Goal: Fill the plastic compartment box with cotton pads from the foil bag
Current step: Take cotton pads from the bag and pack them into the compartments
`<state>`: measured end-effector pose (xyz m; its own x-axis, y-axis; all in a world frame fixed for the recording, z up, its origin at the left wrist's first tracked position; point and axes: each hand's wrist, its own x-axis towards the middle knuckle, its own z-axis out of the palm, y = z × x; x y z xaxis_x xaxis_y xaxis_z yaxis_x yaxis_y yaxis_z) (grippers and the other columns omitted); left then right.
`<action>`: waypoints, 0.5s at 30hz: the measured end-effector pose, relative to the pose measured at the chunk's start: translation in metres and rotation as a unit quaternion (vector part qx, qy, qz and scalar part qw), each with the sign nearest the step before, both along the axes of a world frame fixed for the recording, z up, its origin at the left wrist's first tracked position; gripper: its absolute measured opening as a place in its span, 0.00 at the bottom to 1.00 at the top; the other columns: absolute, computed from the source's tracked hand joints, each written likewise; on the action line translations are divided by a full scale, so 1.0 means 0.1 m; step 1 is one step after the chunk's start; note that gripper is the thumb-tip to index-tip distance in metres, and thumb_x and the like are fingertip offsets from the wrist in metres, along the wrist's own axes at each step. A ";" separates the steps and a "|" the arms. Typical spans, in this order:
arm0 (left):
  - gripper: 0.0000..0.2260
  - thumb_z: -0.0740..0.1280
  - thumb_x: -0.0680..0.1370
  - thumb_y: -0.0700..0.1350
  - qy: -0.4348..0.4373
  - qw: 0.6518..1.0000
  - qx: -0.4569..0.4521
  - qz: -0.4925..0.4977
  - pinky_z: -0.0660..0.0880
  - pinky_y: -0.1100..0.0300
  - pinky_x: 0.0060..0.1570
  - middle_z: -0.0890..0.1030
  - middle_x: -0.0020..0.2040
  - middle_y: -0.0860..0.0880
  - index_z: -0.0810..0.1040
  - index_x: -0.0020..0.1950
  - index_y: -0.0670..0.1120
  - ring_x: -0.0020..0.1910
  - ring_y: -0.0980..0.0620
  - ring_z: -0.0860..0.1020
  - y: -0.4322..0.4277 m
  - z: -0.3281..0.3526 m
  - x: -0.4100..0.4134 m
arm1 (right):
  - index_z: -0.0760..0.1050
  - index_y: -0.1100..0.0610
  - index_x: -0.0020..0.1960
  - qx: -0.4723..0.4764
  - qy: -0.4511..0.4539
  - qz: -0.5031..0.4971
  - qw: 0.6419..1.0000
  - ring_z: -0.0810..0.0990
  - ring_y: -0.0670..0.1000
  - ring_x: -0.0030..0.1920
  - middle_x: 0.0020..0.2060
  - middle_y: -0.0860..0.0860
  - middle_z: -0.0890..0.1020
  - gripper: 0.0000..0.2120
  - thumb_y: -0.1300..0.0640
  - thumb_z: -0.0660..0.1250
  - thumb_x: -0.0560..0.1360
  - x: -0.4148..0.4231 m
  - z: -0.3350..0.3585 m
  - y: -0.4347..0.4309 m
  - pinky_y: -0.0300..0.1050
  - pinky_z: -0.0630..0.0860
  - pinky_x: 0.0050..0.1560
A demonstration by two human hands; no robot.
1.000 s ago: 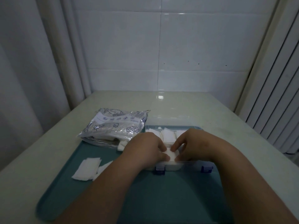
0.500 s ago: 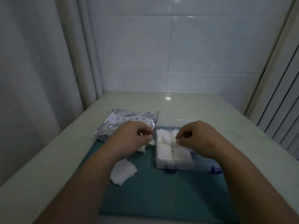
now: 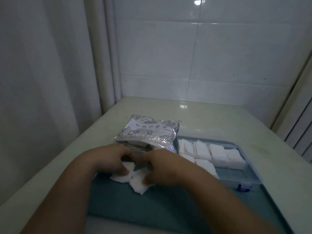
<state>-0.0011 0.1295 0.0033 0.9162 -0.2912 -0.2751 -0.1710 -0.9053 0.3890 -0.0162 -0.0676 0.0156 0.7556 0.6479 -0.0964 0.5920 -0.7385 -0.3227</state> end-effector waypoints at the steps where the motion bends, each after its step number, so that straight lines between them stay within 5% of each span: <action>1: 0.18 0.73 0.70 0.41 -0.005 1.000 0.021 0.003 0.73 0.62 0.52 0.78 0.55 0.59 0.78 0.56 0.57 0.52 0.59 0.76 0.01 -0.02 0.00 | 0.70 0.47 0.70 -0.026 -0.001 0.008 1.000 0.77 0.53 0.59 0.61 0.51 0.78 0.29 0.54 0.72 0.70 0.01 -0.05 0.04 0.45 0.74 0.57; 4: 0.15 0.73 0.70 0.46 -0.022 0.995 0.102 0.001 0.71 0.59 0.50 0.73 0.52 0.54 0.73 0.53 0.55 0.50 0.55 0.73 -0.05 -0.05 0.04 | 0.67 0.49 0.71 -0.048 0.018 0.003 0.999 0.74 0.54 0.64 0.65 0.52 0.75 0.31 0.53 0.72 0.70 0.02 -0.14 0.07 0.45 0.72 0.61; 7: 0.12 0.72 0.71 0.46 -0.021 0.990 0.139 -0.001 0.70 0.58 0.48 0.72 0.49 0.53 0.70 0.49 0.54 0.49 0.52 0.72 -0.11 -0.05 0.04 | 0.70 0.54 0.68 -0.056 0.035 0.002 0.998 0.76 0.56 0.60 0.61 0.56 0.77 0.24 0.55 0.70 0.73 0.00 -0.14 0.09 0.41 0.70 0.51; 15: 0.14 0.71 0.68 0.39 -0.067 0.996 -0.053 0.032 0.67 0.61 0.37 0.74 0.41 0.56 0.70 0.43 0.54 0.40 0.57 0.71 -0.05 -0.02 -0.04 | 0.76 0.57 0.57 0.002 -0.041 -0.030 0.999 0.77 0.56 0.54 0.55 0.56 0.76 0.12 0.57 0.66 0.74 -0.05 -0.05 0.01 0.44 0.72 0.50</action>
<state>-0.0052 0.1243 0.0010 0.9604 -0.2517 -0.1194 -0.1709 -0.8709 0.4608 -0.0215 -0.0669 0.0108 0.7983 0.6014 -0.0315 0.5710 -0.7725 -0.2778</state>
